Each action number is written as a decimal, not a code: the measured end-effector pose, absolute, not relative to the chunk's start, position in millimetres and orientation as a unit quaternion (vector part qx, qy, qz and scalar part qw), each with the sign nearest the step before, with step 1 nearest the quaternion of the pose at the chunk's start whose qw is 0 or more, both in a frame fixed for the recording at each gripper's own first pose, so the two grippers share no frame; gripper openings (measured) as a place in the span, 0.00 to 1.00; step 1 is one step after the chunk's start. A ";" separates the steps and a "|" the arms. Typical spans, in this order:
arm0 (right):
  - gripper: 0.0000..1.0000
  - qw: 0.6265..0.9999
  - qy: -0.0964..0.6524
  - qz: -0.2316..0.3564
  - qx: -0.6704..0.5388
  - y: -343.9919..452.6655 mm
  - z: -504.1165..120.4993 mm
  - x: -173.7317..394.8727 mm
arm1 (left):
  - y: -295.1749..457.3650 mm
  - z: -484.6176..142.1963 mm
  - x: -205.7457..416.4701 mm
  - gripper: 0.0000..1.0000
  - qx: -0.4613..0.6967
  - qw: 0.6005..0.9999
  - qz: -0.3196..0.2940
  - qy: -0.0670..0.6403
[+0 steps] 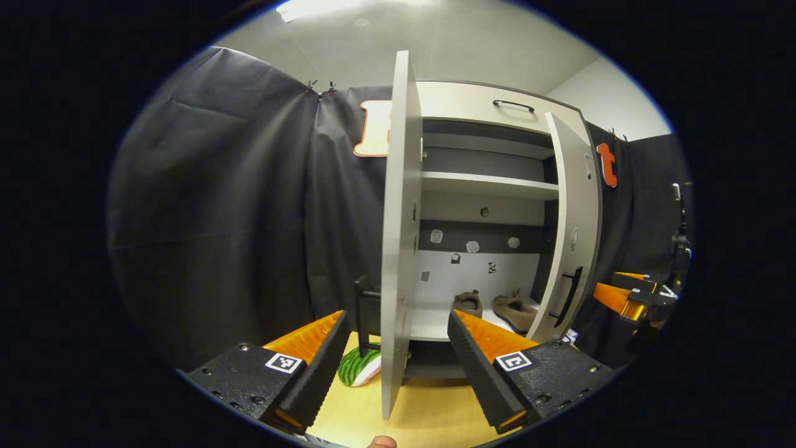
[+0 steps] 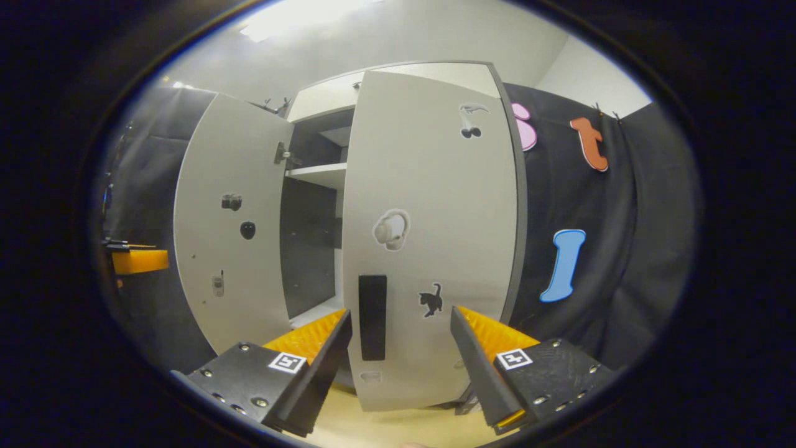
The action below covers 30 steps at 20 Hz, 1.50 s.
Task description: Grab one shoe with the right hand and put it into the shoe cabinet, grab the other shoe with the left hand and put it into the shoe cabinet; then close the right door with the right hand and the left door with the left hand.
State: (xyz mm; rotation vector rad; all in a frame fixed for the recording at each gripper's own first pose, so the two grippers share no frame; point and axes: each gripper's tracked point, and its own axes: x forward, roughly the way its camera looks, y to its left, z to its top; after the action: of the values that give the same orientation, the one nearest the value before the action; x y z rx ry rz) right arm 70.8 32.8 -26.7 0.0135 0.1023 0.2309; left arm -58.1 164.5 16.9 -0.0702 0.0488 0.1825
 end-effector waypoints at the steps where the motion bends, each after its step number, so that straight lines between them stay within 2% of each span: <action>1: 0.92 0.992 0.052 0.114 0.008 32.2 -27.0 71.7 | 170.8 16.9 -58.9 0.97 -0.034 0.994 0.098 0.024; 2: 0.95 0.992 0.053 0.114 0.009 31.7 -28.0 72.3 | 177.7 16.6 -60.6 0.98 -0.034 0.994 0.105 0.023; 5: 0.95 0.992 0.057 0.111 0.010 32.4 -31.5 73.5 | 199.6 11.2 -61.6 0.98 -0.033 0.991 0.126 0.026; 6: 0.92 0.992 0.057 0.110 0.011 32.5 -31.8 73.5 | 205.9 8.2 -61.1 0.97 -0.034 0.990 0.132 0.028; 9: 0.95 0.993 0.058 0.104 0.010 30.7 -33.3 73.9 | 220.7 0.1 -51.2 0.97 -0.037 0.989 0.140 0.032; 10: 0.92 0.993 0.057 0.102 0.011 30.4 -33.1 74.3 | 225.6 -1.8 -47.8 0.94 -0.036 0.989 0.143 0.033; 12: 0.92 0.993 0.057 0.098 0.013 29.0 -31.9 75.8 | 232.2 -6.9 -42.6 0.94 -0.034 0.988 0.145 0.038; 14: 0.95 0.994 0.056 0.094 0.014 27.4 -31.9 76.7 | 235.6 -10.3 -36.8 0.94 -0.033 0.988 0.143 0.042; 16: 0.95 0.994 0.056 0.090 0.016 25.8 -33.1 77.4 | 237.1 -13.4 -34.2 0.97 -0.033 0.988 0.142 0.045; 17: 0.95 0.994 0.056 0.087 0.017 25.4 -33.6 78.0 | 237.0 -14.6 -33.5 0.94 -0.033 0.989 0.140 0.046; 18: 0.95 0.994 0.057 0.086 0.018 25.0 -34.3 78.4 | 237.4 -16.5 -33.1 0.97 -0.035 0.989 0.138 0.048; 22: 0.92 0.994 0.060 0.084 0.022 24.6 -36.9 79.2 | 236.1 -23.4 -28.3 0.94 -0.038 0.989 0.129 0.056; 23: 0.92 0.994 0.060 0.084 0.021 23.9 -38.5 78.3 | 234.5 -25.1 -26.9 0.97 -0.039 0.989 0.128 0.059; 24: 0.92 0.995 0.060 0.082 0.021 22.1 -37.7 78.4 | 233.2 -26.3 -24.1 0.94 -0.039 0.989 0.127 0.061; 25: 0.92 0.995 0.060 0.080 0.020 19.4 -38.3 78.3 | 233.5 -27.1 -24.3 0.97 -0.039 0.989 0.128 0.061; 27: 0.92 0.995 0.060 0.077 0.019 14.0 -38.2 78.0 | 233.2 -26.7 -23.0 0.93 -0.042 0.990 0.121 0.059; 28: 0.92 0.995 0.059 0.075 0.021 11.9 -38.1 78.0 | 230.7 -27.2 -22.6 0.99 -0.047 0.990 0.118 0.061; 30: 0.92 0.995 0.058 0.072 0.024 6.9 -36.6 77.5 | 226.4 -27.2 -22.4 0.95 -0.051 0.990 0.112 0.062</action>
State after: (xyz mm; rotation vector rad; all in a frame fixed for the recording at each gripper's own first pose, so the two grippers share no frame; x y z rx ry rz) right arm 77.5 6.9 -36.6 0.0477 0.1166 0.1443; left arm -22.4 226.4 -27.2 -0.1027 0.1243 0.2245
